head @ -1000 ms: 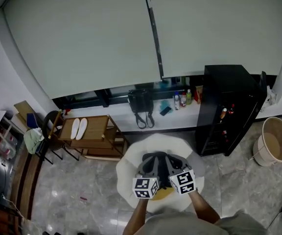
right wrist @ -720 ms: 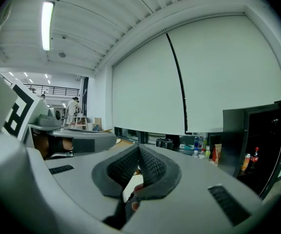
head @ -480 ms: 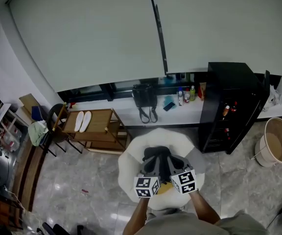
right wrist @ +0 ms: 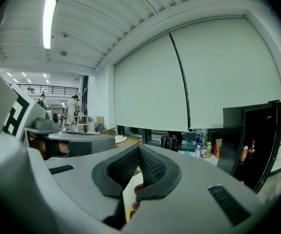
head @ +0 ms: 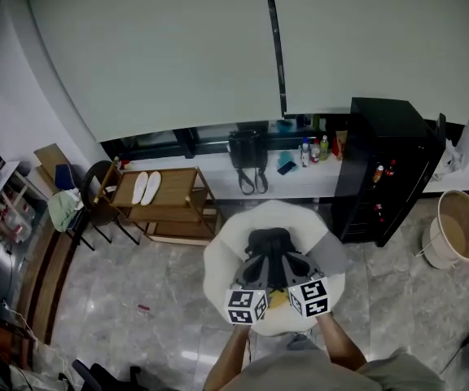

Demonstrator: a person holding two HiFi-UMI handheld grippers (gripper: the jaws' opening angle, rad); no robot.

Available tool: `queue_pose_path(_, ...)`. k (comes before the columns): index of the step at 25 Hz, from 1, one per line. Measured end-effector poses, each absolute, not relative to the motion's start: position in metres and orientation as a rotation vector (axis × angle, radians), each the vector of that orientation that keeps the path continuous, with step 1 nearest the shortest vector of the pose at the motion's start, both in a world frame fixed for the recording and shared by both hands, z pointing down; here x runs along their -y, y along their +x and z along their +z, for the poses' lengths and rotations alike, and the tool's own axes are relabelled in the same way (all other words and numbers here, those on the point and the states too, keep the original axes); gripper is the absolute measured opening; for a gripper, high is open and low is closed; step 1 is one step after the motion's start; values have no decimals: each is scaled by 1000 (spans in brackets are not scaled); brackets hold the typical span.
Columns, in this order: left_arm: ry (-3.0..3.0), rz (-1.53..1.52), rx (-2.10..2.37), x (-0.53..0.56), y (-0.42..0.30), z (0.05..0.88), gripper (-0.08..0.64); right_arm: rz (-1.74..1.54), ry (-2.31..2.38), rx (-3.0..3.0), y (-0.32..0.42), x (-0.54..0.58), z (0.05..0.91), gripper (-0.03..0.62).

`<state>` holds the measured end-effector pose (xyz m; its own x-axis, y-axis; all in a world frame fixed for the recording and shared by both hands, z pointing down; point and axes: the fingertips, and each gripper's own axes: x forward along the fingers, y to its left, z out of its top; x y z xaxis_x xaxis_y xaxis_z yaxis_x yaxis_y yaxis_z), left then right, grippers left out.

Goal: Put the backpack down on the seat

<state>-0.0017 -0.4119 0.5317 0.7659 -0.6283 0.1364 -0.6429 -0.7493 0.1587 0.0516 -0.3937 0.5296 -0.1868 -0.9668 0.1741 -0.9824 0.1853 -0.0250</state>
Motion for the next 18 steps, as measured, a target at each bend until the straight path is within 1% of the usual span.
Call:
queue_pose_path(9, 2769, 131, 956, 350, -81, 540, 34, 239, 1975, 2282, -24, 328, 542, 28)
queue_pose_path(18, 2785, 126, 893, 273, -118, 543, 34, 245, 2000, 2252, -68, 250, 544, 28)
